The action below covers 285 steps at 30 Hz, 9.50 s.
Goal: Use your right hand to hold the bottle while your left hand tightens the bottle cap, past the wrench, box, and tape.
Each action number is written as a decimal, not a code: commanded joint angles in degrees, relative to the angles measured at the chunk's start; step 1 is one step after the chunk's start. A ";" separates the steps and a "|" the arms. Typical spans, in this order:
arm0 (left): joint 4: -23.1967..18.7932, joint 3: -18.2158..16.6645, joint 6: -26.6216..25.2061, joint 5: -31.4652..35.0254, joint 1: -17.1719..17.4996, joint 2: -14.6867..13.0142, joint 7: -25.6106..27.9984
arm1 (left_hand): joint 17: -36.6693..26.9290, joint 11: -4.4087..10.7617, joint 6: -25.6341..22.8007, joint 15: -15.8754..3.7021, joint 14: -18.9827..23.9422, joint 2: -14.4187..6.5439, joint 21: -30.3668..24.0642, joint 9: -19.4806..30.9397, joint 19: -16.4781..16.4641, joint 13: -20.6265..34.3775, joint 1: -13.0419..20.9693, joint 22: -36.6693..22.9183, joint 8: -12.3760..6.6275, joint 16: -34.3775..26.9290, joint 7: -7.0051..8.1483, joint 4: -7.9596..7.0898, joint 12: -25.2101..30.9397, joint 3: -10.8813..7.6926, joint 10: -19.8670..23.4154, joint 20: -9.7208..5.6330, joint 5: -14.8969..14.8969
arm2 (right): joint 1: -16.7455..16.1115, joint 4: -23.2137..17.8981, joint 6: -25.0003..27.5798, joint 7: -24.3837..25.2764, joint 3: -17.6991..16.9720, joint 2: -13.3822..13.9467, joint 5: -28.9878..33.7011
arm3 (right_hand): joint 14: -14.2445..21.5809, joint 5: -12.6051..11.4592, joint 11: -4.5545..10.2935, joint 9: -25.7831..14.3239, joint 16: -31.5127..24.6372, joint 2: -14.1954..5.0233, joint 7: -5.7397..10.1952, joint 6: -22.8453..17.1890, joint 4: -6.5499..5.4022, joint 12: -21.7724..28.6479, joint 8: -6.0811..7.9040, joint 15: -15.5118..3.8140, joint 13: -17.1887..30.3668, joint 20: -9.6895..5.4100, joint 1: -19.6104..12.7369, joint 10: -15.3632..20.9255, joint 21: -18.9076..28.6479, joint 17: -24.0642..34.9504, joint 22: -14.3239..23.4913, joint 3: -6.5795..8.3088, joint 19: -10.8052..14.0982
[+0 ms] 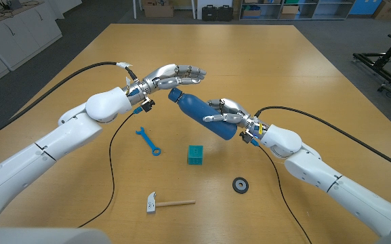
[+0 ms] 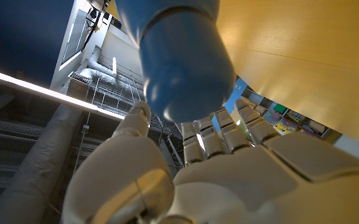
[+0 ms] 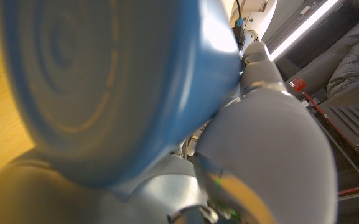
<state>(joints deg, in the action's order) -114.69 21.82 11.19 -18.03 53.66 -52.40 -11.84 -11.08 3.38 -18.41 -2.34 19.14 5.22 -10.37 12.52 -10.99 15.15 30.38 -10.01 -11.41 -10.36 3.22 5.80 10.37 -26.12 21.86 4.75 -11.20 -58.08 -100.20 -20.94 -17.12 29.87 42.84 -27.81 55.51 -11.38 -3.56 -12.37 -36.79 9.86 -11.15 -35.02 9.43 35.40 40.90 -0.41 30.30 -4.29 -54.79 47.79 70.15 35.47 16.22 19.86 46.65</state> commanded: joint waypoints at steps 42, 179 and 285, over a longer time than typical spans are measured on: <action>-10.00 -13.43 -12.29 -3.08 9.26 -12.82 0.69 | 0.29 -3.86 -3.45 0.58 5.84 0.61 -2.20 -0.08 -7.52 -1.32 -3.08 -0.13 -2.49 -2.36 -2.96 2.16 3.55 0.65 7.48 4.80 0.36 | -9.30 -2.68 -4.22 23.54 -8.68 -0.88 16.68 | 7.49 -0.37 12.94 -0.08 0.20 -15.87 14.37 -14.57 -0.47 -0.69 0.27 -11.66 0.61 -8.75 -15.29 13.06 0.76 0.73 -0.58 1.27 0.44; 9.36 5.14 2.74 -1.76 -11.14 2.96 -10.61 | -0.11 9.26 -25.77 -10.96 19.20 -6.61 -0.15 -0.50 -13.79 -1.91 37.48 0.15 -9.39 -0.95 8.70 4.80 3.08 -8.57 29.40 -6.77 -2.02 | -2.86 1.53 0.25 -15.05 -6.67 0.56 -22.60 | 9.29 -0.25 12.98 0.17 1.37 -15.64 14.12 -14.80 -0.29 -2.89 0.19 -11.71 1.02 -8.77 -15.35 14.61 3.00 2.33 -2.40 2.27 1.04; 9.30 4.84 -2.92 -6.91 -14.26 0.34 -16.49 | 0.56 2.70 -14.06 -4.88 13.15 -2.01 -1.59 0.84 -12.37 0.35 8.71 0.02 -4.73 -2.37 -0.97 3.64 4.91 6.10 20.28 4.57 0.20 | -3.03 0.81 1.94 -11.94 -5.92 -0.07 -18.68 | 9.31 -0.06 13.05 0.16 2.64 -15.58 14.15 -14.73 -0.46 -4.06 -0.12 -11.65 2.12 -8.78 -14.90 14.56 3.63 3.20 -3.53 2.83 0.38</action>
<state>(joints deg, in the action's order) -103.85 27.53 8.39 -26.80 38.03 -51.24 -31.53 -10.59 4.72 -29.88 -2.80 30.54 4.64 -11.62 13.30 -21.90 15.45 35.45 -9.85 -15.02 -12.16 1.72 8.00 14.56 -17.96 39.73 9.80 -10.32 -61.08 -99.49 -18.66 -28.90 23.90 42.92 -46.40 56.47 -11.16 -4.30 -11.85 -33.72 10.32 -11.72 -34.28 9.60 30.96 39.89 -0.07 32.11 -4.84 -54.05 48.40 73.55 38.46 12.50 20.83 46.93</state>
